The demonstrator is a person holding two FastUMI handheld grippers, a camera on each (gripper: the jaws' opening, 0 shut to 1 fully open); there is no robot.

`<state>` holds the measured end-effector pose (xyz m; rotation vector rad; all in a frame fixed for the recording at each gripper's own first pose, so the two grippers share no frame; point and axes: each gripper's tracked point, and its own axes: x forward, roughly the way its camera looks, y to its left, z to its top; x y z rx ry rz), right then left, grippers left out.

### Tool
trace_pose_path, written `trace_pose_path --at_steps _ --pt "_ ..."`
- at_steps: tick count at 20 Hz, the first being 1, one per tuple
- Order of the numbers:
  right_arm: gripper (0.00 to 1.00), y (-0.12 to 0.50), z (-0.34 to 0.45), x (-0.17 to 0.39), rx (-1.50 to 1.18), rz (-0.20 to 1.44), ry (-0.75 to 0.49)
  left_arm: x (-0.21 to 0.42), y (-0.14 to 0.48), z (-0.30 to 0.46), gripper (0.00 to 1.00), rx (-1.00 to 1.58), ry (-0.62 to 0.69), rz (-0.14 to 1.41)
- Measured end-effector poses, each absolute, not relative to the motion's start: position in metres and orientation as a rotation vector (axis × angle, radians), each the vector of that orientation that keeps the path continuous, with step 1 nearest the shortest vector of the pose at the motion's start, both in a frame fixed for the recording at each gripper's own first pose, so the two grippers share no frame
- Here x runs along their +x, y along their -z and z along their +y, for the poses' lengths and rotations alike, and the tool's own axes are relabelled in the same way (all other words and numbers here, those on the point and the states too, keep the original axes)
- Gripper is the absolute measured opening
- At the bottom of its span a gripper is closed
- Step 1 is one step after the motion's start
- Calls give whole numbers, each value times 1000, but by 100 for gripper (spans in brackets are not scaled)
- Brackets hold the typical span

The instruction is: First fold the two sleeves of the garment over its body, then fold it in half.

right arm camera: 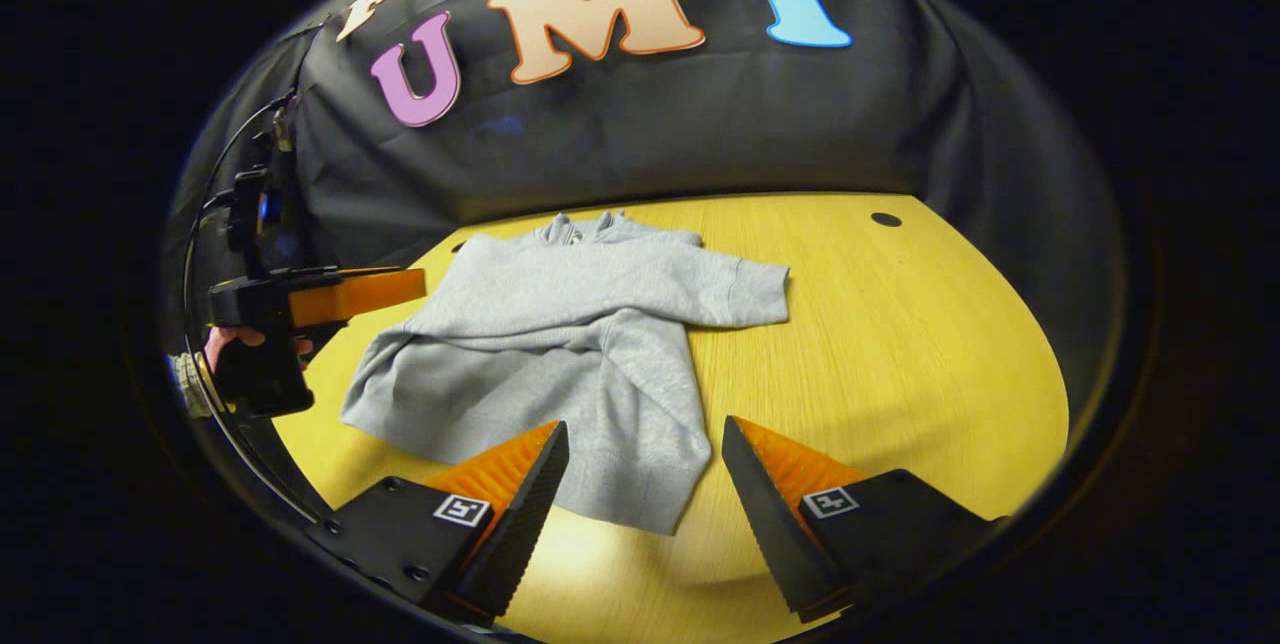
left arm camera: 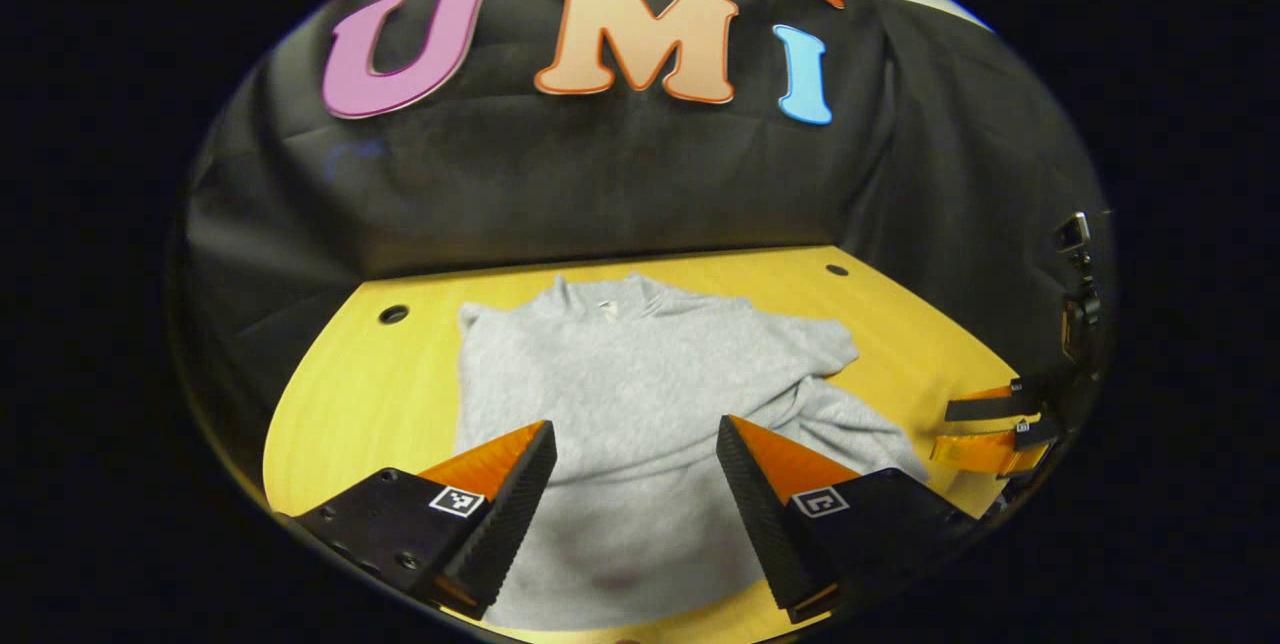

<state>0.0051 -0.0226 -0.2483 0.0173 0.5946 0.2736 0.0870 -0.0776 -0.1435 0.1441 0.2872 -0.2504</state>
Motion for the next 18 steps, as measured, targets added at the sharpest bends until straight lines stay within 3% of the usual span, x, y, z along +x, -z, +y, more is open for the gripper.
trace_pose_path --at_steps 4,5,7,9,17,18 --pt "97 270 -18 2 -25 638 -286 47 182 -33 95 109 158 354" --pt "93 274 -17 2 -28 646 -286 37 192 -24 95 113 142 372" --pt "97 283 -14 3 -43 660 -286 21 210 -10 95 134 111 403" --pt "93 293 -12 4 -52 673 -280 13 227 -1 96 141 94 428" --pt "93 307 -11 5 -106 662 -235 10 261 14 96 109 52 458" --pt "98 305 -11 4 -107 659 -232 10 264 14 94 102 47 462"
